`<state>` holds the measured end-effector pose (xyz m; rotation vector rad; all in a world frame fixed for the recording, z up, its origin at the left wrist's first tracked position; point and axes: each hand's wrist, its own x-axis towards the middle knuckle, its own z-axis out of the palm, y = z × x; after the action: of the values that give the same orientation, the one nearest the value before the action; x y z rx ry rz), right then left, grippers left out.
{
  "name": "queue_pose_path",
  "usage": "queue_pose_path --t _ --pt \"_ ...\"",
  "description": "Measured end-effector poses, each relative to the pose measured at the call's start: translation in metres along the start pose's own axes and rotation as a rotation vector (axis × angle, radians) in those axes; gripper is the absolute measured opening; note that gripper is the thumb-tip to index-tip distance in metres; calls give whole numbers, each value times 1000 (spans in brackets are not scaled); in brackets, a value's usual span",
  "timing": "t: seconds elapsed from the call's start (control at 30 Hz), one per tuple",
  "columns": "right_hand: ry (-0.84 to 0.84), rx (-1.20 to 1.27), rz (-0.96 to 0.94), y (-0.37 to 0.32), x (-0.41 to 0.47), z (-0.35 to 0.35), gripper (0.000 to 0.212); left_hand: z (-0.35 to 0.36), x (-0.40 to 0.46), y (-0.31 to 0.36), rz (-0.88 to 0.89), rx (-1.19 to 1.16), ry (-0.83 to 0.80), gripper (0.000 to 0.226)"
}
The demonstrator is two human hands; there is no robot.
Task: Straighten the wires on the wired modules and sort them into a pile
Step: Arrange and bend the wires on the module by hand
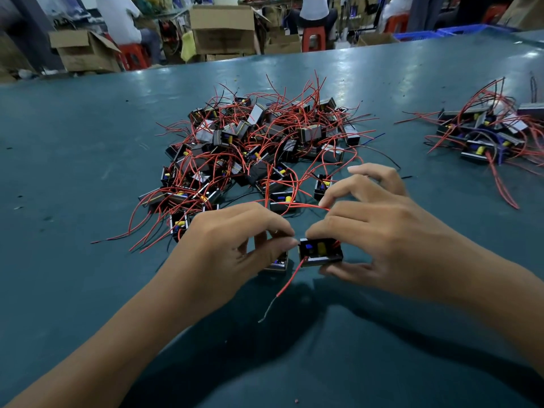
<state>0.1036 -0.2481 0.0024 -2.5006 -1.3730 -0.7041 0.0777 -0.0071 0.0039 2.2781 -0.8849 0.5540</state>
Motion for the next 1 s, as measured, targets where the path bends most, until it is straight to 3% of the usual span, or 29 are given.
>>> queue_pose_path --t 0.17,0.33,0.47,0.73,0.87,1.0 --pt "16 -5 30 -1 1 1 34 3 -2 8 -105 -157 -70 20" --pt "6 0 57 1 0 1 40 1 -6 6 -233 -286 -189 11" --pt "-55 38 10 3 -1 2 35 -1 -5 -4 -248 -191 -142 5" --pt "-191 29 -53 9 -6 2 48 7 -3 1 -113 51 -231 7" --pt "-143 182 -3 11 -3 -7 26 8 -3 1 -82 103 -250 11" --pt "-135 425 87 2 2 -6 17 9 -2 -2 -74 89 -264 8"
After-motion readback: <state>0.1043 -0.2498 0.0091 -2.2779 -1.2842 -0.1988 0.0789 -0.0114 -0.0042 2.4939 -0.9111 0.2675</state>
